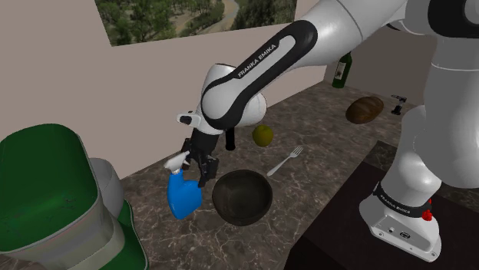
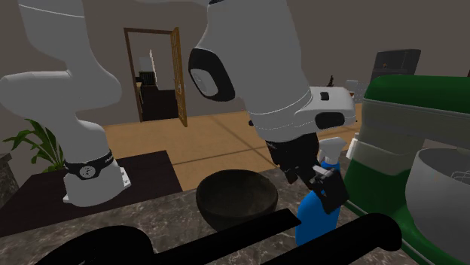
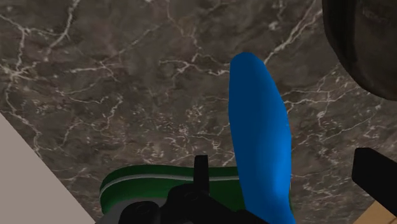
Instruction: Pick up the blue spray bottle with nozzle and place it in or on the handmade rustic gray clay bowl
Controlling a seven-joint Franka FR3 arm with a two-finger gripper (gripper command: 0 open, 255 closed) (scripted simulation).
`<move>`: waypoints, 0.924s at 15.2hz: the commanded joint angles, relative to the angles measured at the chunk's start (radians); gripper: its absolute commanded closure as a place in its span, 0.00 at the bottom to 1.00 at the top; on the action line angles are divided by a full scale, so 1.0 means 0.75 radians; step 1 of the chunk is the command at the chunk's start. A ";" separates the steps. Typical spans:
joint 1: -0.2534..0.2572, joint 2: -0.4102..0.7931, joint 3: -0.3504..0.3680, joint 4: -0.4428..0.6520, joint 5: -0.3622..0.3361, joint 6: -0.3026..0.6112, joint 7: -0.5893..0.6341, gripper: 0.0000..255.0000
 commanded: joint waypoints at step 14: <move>0.017 0.095 0.019 0.034 0.021 0.071 -0.021 1.00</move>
